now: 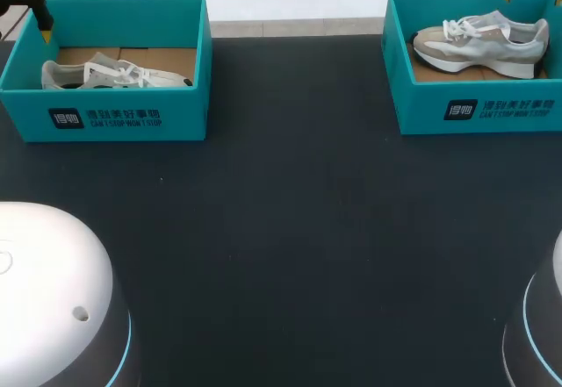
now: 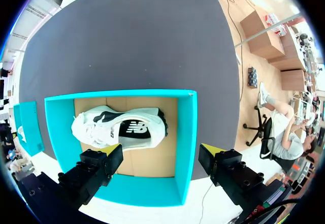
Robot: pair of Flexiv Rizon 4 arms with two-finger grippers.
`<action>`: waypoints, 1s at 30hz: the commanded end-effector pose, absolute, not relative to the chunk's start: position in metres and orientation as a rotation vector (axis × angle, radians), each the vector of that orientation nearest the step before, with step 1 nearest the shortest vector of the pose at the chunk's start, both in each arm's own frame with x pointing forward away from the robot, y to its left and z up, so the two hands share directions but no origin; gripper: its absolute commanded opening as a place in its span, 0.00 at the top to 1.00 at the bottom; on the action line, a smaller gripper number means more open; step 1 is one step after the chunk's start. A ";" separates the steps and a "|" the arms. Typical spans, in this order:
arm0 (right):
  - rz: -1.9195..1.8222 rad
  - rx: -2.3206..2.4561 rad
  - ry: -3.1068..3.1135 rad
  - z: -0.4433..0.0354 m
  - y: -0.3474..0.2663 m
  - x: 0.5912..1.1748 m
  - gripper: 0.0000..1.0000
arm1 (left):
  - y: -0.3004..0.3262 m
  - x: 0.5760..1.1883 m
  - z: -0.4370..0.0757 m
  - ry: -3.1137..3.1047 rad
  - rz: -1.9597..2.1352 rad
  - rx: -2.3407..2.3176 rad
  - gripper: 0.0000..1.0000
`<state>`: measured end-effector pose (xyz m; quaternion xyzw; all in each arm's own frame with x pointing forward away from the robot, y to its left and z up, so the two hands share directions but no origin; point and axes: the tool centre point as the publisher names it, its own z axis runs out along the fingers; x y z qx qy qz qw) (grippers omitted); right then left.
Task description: Take the shoe out of the shoebox, open the shoe tongue, remove and reinsert the insole, then place the shoe into the shoebox
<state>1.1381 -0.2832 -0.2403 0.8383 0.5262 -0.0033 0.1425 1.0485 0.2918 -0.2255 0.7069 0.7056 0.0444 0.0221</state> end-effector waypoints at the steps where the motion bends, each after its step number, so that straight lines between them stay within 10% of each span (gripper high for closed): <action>1: 0.044 2.488 1.611 -0.245 -0.303 1.137 0.00 | 0.292 1.047 -0.225 2.184 0.142 2.189 0.00; 28: 0.083 2.494 1.628 -0.260 -0.335 1.132 0.00 | 0.292 1.047 -0.225 2.184 0.142 2.189 0.00; 30: 0.077 2.490 1.625 -0.262 -0.336 1.134 0.18 | 0.292 1.047 -0.225 2.184 0.142 2.189 0.00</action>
